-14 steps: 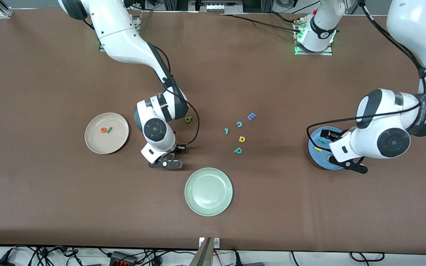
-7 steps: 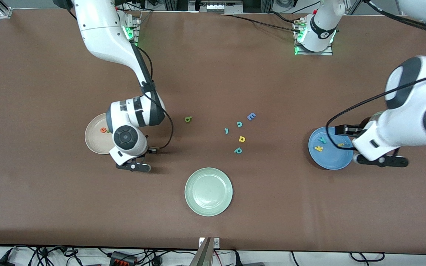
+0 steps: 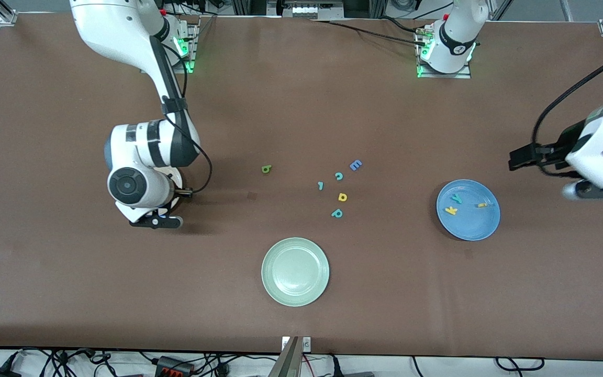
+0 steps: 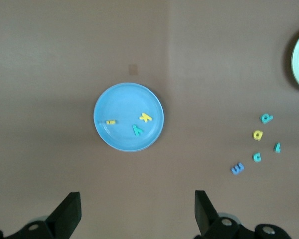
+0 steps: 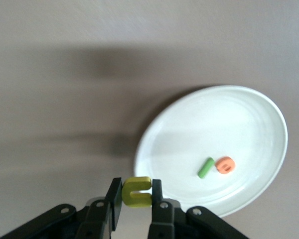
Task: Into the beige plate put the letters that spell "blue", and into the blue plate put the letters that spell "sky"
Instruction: 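Drop the yellow u on the beige plate while the left gripper returns to rest, then move the right gripper over the green letter a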
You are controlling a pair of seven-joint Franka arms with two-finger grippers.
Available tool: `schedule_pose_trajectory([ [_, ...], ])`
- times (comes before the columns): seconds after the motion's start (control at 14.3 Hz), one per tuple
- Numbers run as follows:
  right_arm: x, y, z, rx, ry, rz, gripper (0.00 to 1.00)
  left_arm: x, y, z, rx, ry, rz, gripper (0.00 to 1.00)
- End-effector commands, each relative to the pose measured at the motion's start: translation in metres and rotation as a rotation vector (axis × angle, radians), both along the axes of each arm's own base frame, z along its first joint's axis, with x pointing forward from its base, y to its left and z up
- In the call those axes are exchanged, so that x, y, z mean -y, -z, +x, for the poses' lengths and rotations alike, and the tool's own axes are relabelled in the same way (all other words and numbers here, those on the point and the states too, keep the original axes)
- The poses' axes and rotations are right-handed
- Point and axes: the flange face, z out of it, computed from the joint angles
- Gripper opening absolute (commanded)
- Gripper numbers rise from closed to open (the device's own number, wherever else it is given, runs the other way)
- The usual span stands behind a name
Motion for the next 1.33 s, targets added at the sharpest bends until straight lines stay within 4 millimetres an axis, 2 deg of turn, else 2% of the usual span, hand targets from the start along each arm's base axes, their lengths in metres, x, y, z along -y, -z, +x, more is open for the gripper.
schedule_pose_trajectory([
  [0.0,0.036,0.005,-0.016,-0.010,-0.033,0.038,0.05,-0.010,0.009,-0.060,0.086,-0.020,0.008,1.00],
  [0.07,0.042,0.009,-0.016,-0.005,-0.030,0.039,0.05,-0.002,0.012,-0.065,0.085,0.037,0.009,1.00],
  [0.21,0.048,0.023,-0.022,-0.015,-0.018,0.037,0.05,-0.010,0.010,-0.068,0.088,0.111,0.007,1.00],
  [0.35,0.046,0.039,-0.028,-0.032,-0.022,0.027,0.05,-0.012,0.009,-0.069,0.082,0.114,0.007,1.00],
  [0.56,0.046,0.045,-0.029,-0.039,-0.017,0.027,0.07,-0.011,0.006,-0.062,0.036,0.122,0.005,1.00],
  [0.63,0.048,0.047,-0.029,-0.041,-0.014,0.026,0.21,-0.010,0.005,-0.062,0.032,0.124,0.005,1.00],
  [0.7,0.049,0.049,-0.029,-0.043,-0.010,0.024,0.64,-0.009,0.006,-0.062,0.030,0.125,0.005,1.00],
  [0.77,0.049,0.045,-0.028,-0.041,-0.006,0.026,1.00,-0.006,0.005,-0.062,0.032,0.128,0.005,1.00],
  [0.84,0.045,0.036,-0.026,-0.034,-0.010,0.034,1.00,-0.005,0.004,-0.062,0.033,0.127,0.006,1.00],
  [0.98,0.030,-0.003,-0.023,0.003,-0.016,0.069,1.00,-0.005,0.004,-0.062,0.033,0.125,0.006,1.00],
  [1.05,0.018,-0.016,-0.021,0.011,-0.029,0.082,1.00,-0.005,0.004,-0.062,0.033,0.128,0.005,1.00],
  [1.12,-0.006,-0.026,-0.020,0.028,-0.048,0.114,1.00,-0.005,0.004,-0.062,0.035,0.127,0.006,1.00],
  [1.19,-0.029,-0.027,-0.025,0.030,-0.053,0.148,1.00,-0.004,0.004,-0.062,0.033,0.125,0.006,1.00],
  [1.26,-0.063,-0.027,-0.033,0.039,-0.066,0.189,1.00,-0.003,0.004,-0.061,0.036,0.128,0.006,1.00],
])
